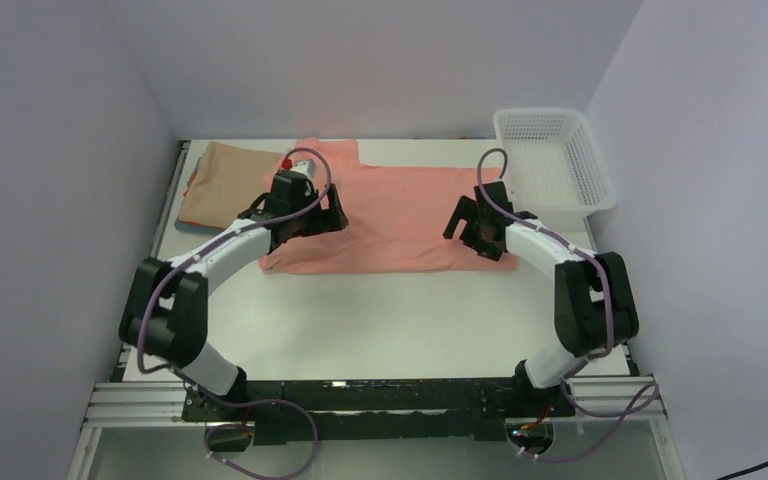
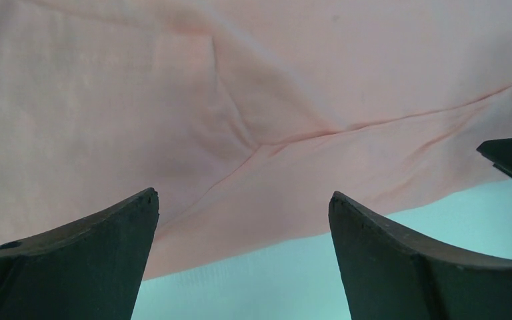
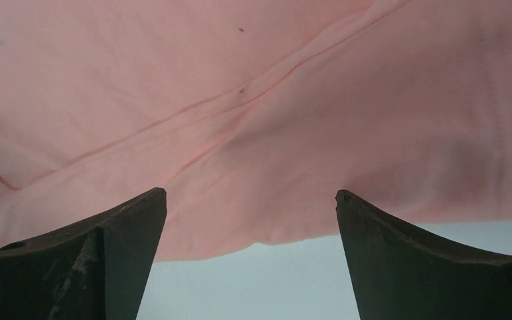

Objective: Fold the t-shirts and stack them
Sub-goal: Fold the flattened tshirt in 1/3 of the way

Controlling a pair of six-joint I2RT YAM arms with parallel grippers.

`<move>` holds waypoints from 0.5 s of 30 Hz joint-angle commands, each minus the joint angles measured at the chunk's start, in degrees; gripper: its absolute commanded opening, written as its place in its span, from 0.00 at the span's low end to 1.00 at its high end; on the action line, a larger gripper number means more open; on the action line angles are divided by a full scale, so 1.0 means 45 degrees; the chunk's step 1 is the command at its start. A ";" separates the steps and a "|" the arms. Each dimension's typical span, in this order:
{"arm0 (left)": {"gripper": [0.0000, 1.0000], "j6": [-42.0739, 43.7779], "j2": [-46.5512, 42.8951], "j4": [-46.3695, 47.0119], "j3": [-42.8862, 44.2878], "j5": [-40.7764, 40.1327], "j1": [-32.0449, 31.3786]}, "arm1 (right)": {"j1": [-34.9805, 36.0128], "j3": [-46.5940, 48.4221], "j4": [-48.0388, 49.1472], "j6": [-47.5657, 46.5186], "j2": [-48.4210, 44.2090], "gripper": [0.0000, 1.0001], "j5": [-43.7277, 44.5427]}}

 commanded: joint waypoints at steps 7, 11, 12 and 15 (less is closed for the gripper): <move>0.99 -0.0464 0.3495 0.0014 0.0303 0.0295 -0.0635 | 0.0237 -0.0080 0.0549 -0.0703 0.2043 1.00 0.0131; 1.00 -0.0798 0.3983 -0.0375 -0.0136 0.0588 -0.0920 | 0.0226 -0.0901 0.0143 -0.0625 0.1703 1.00 0.0284; 0.99 -0.0880 0.3945 -0.0336 -0.0413 0.0593 -0.1097 | 0.0197 -0.1137 0.0005 -0.0599 0.1530 1.00 0.0321; 0.99 -0.1212 0.3541 -0.0538 -0.1240 0.0393 -0.1814 | 0.0119 -0.1853 -0.0401 -0.0556 0.0912 1.00 0.0377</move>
